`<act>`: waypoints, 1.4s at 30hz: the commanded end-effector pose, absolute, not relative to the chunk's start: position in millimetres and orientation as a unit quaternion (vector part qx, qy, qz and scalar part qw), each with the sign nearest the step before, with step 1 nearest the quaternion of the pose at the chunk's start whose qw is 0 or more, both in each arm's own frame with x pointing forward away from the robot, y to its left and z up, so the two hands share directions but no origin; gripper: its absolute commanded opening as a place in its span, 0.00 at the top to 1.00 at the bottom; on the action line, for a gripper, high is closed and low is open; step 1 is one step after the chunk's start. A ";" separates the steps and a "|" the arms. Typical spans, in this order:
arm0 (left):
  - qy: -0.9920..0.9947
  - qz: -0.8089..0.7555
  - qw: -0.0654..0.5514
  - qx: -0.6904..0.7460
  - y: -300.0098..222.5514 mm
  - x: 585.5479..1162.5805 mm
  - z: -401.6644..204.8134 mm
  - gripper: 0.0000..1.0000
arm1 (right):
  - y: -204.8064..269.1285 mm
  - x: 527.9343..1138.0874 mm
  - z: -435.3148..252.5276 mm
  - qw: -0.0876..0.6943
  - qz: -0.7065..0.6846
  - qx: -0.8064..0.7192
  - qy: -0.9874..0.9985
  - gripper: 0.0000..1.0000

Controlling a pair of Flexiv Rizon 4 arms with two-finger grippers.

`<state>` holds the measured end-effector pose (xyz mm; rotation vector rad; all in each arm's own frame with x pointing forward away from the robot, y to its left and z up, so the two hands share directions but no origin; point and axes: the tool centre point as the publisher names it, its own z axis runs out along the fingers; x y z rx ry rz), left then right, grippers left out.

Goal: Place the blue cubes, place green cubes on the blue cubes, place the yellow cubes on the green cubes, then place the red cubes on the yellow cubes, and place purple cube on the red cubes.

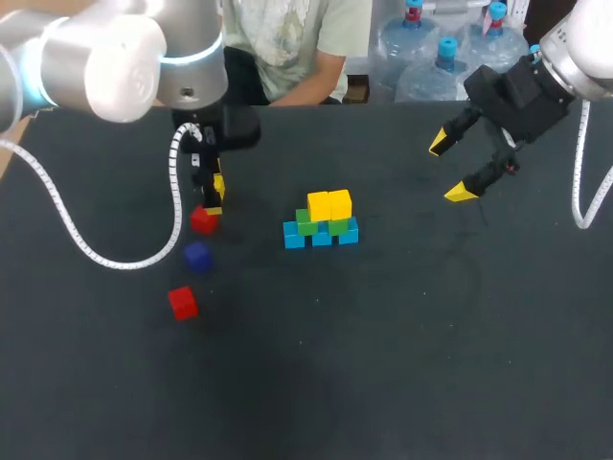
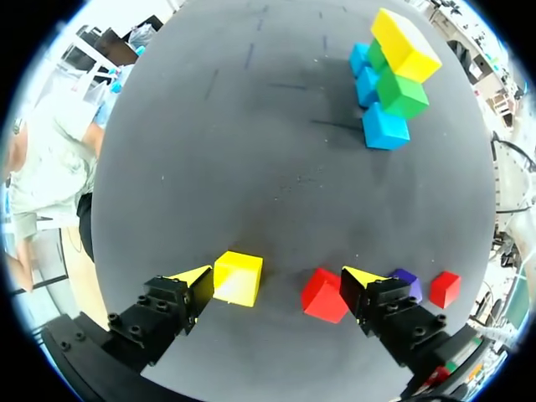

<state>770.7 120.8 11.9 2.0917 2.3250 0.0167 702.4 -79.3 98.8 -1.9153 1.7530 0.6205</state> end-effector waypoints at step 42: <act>0.749 0.006 0.002 0.663 128.2 799.7 13.2 0.00 | -79.3 702.4 98.7 0.234 0.226 -0.698 0.638 0.00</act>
